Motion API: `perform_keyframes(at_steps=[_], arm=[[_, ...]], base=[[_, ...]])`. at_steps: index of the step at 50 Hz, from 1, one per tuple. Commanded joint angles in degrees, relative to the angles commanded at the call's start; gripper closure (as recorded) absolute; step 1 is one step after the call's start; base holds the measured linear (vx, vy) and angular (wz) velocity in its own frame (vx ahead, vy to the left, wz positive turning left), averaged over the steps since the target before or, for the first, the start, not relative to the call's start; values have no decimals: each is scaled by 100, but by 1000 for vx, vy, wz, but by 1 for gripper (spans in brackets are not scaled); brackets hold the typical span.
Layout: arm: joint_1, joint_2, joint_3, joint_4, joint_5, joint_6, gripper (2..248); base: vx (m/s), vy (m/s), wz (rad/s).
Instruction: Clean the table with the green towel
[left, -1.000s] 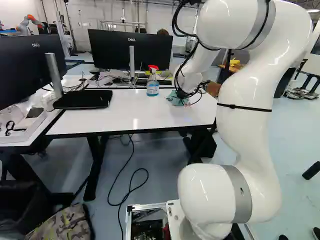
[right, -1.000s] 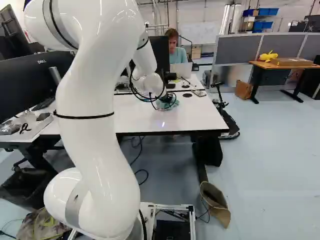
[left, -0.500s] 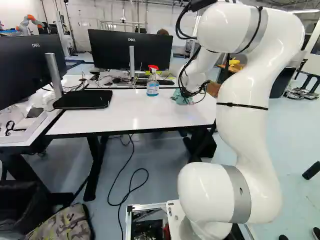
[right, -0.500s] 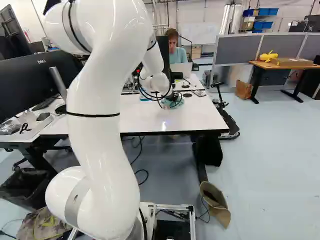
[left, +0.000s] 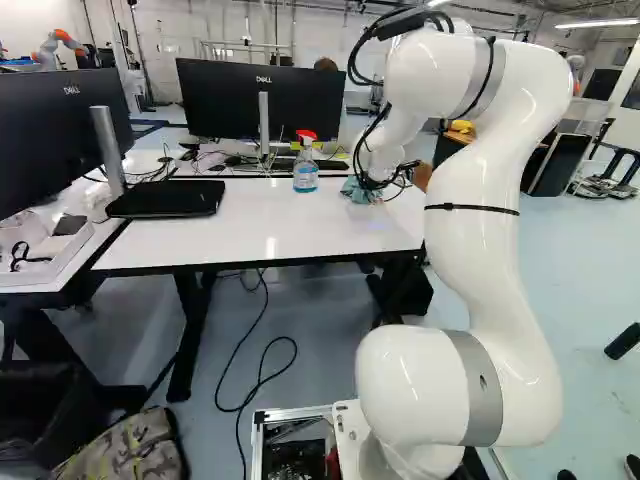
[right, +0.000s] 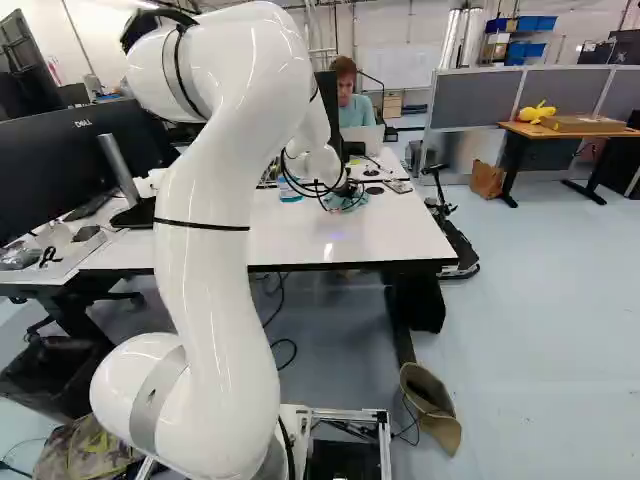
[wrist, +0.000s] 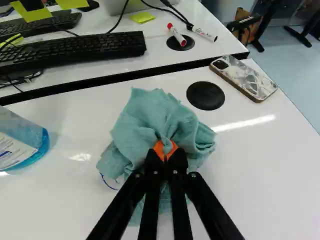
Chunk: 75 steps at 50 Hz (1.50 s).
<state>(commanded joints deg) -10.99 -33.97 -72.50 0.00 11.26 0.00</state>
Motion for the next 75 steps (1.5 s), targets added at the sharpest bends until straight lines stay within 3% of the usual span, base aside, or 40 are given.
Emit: perform_keyframes(at_steps=[15, 41, 59, 75], arm=[[194, -190, -259, 0, 0, 0, 224], [559, -24, -34, 0, 0, 0, 224], [772, 242, 326, 0, 0, 0, 224], [814, 617, 823, 0, 0, 0, 224]], base=[[0, 0, 0], [0, 0, 0], [0, 0, 0], [0, 0, 0]])
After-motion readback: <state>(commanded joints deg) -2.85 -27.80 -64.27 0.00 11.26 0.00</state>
